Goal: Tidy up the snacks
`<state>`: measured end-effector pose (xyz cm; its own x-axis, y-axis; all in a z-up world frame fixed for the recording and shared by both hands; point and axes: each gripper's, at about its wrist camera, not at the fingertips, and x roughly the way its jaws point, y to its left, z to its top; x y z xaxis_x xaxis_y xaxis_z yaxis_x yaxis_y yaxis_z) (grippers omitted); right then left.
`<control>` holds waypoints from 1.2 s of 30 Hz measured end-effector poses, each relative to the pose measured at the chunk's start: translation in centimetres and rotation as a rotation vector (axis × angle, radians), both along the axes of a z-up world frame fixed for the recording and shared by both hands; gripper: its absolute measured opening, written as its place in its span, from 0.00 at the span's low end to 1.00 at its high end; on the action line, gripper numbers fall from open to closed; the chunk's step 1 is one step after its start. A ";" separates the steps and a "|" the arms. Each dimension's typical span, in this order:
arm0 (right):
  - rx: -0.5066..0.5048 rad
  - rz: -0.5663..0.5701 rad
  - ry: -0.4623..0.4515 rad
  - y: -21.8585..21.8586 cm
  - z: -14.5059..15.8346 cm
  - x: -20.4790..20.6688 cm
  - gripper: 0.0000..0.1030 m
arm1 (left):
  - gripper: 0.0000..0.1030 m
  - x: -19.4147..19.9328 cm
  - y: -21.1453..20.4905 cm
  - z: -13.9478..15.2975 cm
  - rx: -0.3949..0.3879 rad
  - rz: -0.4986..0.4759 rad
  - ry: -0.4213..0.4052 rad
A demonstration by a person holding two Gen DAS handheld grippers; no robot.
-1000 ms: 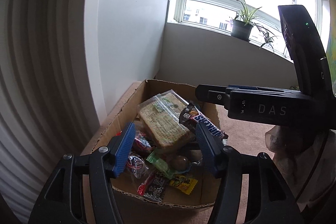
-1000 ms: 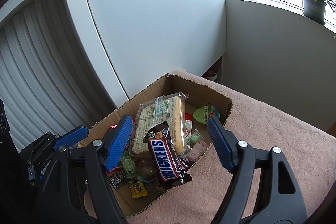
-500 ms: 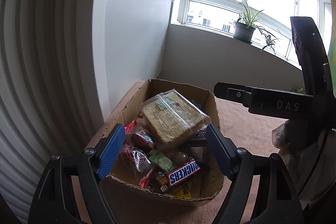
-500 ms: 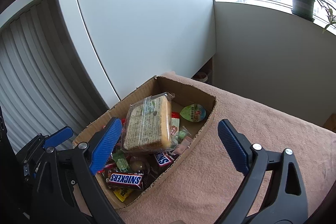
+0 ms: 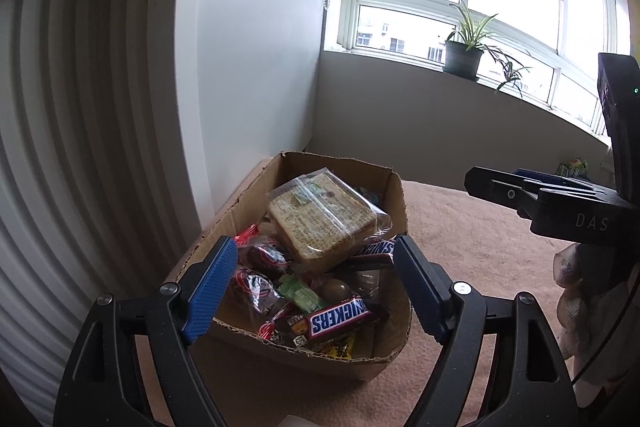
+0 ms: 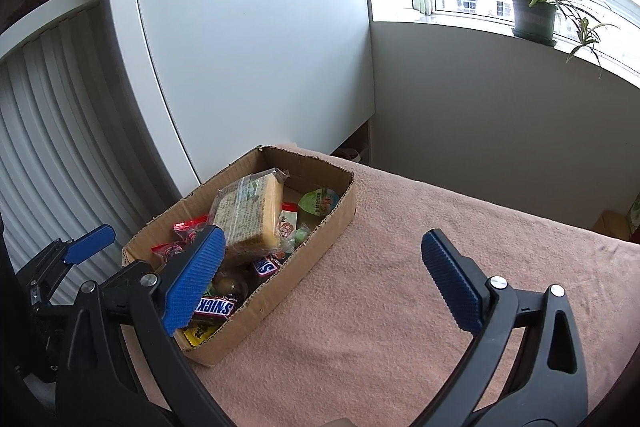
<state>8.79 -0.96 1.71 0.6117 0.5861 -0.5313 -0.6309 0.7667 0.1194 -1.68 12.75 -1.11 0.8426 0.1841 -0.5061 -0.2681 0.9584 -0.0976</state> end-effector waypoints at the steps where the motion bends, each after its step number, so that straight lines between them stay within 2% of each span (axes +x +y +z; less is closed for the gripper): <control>1: -0.003 -0.002 -0.008 -0.1 0.0 -0.2 0.98 | 0.78 -0.1 -0.1 -0.1 0.000 0.002 0.001; 7: -0.028 -0.014 -0.044 -0.7 -0.4 -1.0 0.98 | 0.78 -0.2 -0.5 0.0 0.009 0.015 0.004; 16: -0.016 -0.043 -0.041 -1.6 -0.6 -0.8 0.98 | 0.78 -1.1 -1.2 0.6 0.037 0.062 -0.006; 36: -0.031 -0.053 -0.048 -1.6 -0.7 -1.0 0.98 | 0.79 -1.3 -1.6 1.2 0.042 0.054 -0.015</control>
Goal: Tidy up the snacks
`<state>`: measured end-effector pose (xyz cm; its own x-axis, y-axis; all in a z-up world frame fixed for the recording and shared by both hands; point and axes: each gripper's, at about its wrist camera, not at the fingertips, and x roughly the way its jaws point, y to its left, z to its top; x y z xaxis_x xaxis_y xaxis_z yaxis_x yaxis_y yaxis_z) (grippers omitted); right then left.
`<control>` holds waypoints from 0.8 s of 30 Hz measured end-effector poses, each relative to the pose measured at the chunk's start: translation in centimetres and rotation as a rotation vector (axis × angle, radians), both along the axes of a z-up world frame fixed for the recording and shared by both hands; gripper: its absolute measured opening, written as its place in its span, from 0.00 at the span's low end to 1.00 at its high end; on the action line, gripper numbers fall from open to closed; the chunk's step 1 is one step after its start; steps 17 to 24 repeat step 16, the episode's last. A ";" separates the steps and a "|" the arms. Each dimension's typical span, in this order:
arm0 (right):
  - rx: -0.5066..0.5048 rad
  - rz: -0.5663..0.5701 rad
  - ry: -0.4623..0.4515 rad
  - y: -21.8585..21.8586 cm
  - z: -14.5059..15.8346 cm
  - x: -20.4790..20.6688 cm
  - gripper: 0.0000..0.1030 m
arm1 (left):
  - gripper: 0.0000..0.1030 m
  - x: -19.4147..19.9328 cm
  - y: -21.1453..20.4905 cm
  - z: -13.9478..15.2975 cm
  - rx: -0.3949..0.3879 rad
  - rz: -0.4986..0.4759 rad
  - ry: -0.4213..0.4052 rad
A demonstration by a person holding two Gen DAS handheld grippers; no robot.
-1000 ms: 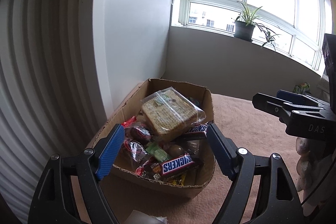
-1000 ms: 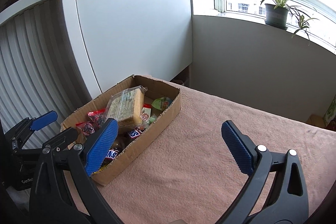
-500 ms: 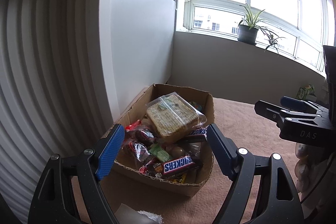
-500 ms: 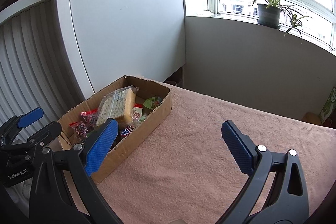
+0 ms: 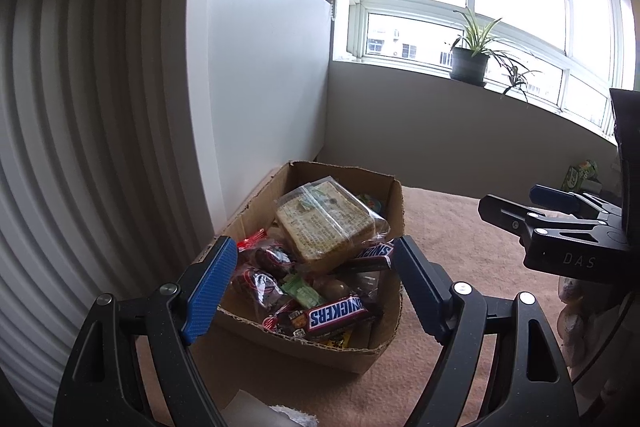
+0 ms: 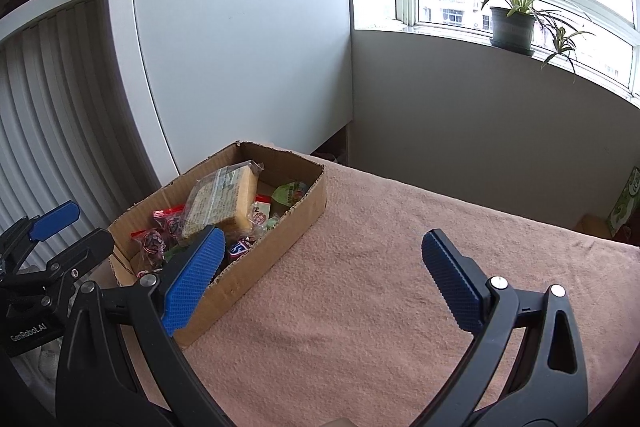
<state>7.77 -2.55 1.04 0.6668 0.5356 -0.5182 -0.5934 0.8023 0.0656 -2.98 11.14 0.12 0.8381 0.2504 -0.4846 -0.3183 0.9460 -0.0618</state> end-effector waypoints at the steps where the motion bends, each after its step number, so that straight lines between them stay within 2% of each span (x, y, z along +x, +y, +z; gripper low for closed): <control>1: -0.001 0.001 0.001 0.0 0.0 0.0 0.98 | 0.79 0.0 0.0 0.0 0.001 0.001 0.000; 24: -0.019 -0.009 0.003 -0.2 -0.3 0.1 0.98 | 0.79 0.0 0.0 0.0 0.018 0.015 -0.004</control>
